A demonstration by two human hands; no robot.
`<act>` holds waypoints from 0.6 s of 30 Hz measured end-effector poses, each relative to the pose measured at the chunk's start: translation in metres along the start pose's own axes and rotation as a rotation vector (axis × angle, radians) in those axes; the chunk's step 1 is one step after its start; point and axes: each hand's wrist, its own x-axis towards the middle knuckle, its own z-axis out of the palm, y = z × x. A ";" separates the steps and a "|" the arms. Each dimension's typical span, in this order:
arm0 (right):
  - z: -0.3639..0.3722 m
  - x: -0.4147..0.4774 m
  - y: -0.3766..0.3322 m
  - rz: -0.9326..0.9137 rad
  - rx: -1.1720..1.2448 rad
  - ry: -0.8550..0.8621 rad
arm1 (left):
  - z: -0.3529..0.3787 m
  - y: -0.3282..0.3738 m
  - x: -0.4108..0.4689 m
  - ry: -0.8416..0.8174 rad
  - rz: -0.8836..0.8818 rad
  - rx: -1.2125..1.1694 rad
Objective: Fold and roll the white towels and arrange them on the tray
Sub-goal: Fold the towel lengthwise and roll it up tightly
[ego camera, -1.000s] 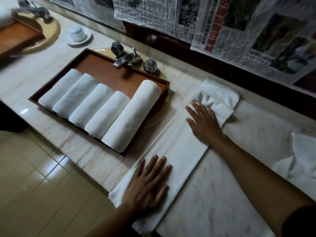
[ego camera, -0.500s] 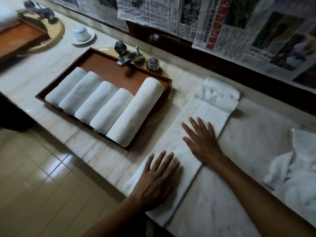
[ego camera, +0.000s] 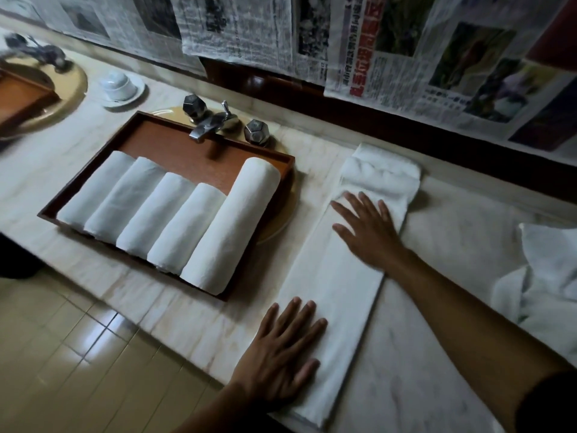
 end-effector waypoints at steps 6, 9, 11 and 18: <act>0.003 0.038 0.000 0.149 0.033 -0.032 | -0.001 -0.006 0.006 0.013 0.002 0.012; 0.003 0.017 -0.023 0.262 0.130 -0.025 | 0.002 -0.005 0.007 0.002 0.007 0.017; 0.001 -0.025 -0.046 0.295 0.207 0.099 | 0.004 -0.006 0.008 0.002 -0.004 0.022; 0.034 -0.248 -0.162 0.506 0.358 0.427 | 0.009 -0.012 0.009 0.006 0.004 0.027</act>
